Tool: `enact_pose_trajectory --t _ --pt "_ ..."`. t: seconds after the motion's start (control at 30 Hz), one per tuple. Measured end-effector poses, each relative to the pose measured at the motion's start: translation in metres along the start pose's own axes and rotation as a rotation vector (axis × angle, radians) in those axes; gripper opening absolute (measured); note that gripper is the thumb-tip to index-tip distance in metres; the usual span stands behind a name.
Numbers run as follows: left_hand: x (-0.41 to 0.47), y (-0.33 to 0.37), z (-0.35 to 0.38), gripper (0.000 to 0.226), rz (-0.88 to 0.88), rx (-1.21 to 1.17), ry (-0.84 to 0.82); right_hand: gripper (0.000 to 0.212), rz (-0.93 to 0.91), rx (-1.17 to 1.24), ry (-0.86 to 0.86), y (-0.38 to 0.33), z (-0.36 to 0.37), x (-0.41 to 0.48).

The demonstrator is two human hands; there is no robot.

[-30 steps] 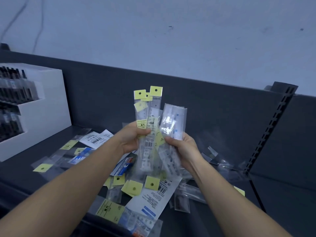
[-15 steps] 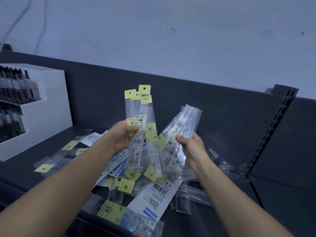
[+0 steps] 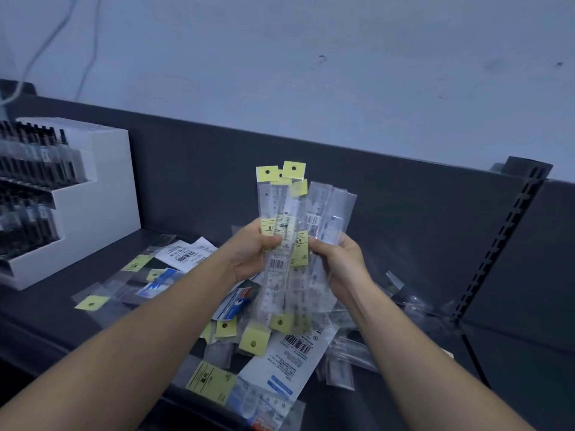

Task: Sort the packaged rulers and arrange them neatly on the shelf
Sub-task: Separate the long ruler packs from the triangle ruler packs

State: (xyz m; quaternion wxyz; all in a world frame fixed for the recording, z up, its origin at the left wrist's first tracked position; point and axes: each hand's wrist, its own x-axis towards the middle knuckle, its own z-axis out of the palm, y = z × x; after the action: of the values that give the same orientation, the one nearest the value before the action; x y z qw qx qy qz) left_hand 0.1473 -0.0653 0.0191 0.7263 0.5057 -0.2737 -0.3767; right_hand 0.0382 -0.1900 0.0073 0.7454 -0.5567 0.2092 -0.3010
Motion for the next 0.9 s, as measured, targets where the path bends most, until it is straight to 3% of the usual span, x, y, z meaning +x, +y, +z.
enact_pose_trajectory --t 0.17,0.4,0.53,0.67,0.77,0.9 --pt "-0.003 0.003 0.011 0.028 0.027 0.117 0.043 0.03 -0.013 -0.004 0.012 -0.003 0.002 -0.001" --pt "-0.004 0.011 0.008 0.029 0.051 0.112 0.342 0.016 0.093 -0.145 0.072 -0.008 -0.024 -0.007" --pt "-0.004 0.019 -0.008 0.023 0.025 0.059 0.455 0.023 0.19 -0.446 0.064 -0.007 -0.049 -0.012" --pt "-0.005 0.019 -0.016 0.019 -0.011 0.062 0.48 0.026 0.32 -0.827 -0.204 -0.005 -0.058 -0.017" --pt "-0.006 0.011 -0.018 0.018 -0.041 0.059 0.499 0.027 0.274 -1.191 -0.337 0.01 -0.055 -0.017" --pt "-0.007 0.003 -0.018 0.022 -0.093 0.091 0.454 0.031 0.117 -1.505 -0.37 0.022 -0.052 -0.014"
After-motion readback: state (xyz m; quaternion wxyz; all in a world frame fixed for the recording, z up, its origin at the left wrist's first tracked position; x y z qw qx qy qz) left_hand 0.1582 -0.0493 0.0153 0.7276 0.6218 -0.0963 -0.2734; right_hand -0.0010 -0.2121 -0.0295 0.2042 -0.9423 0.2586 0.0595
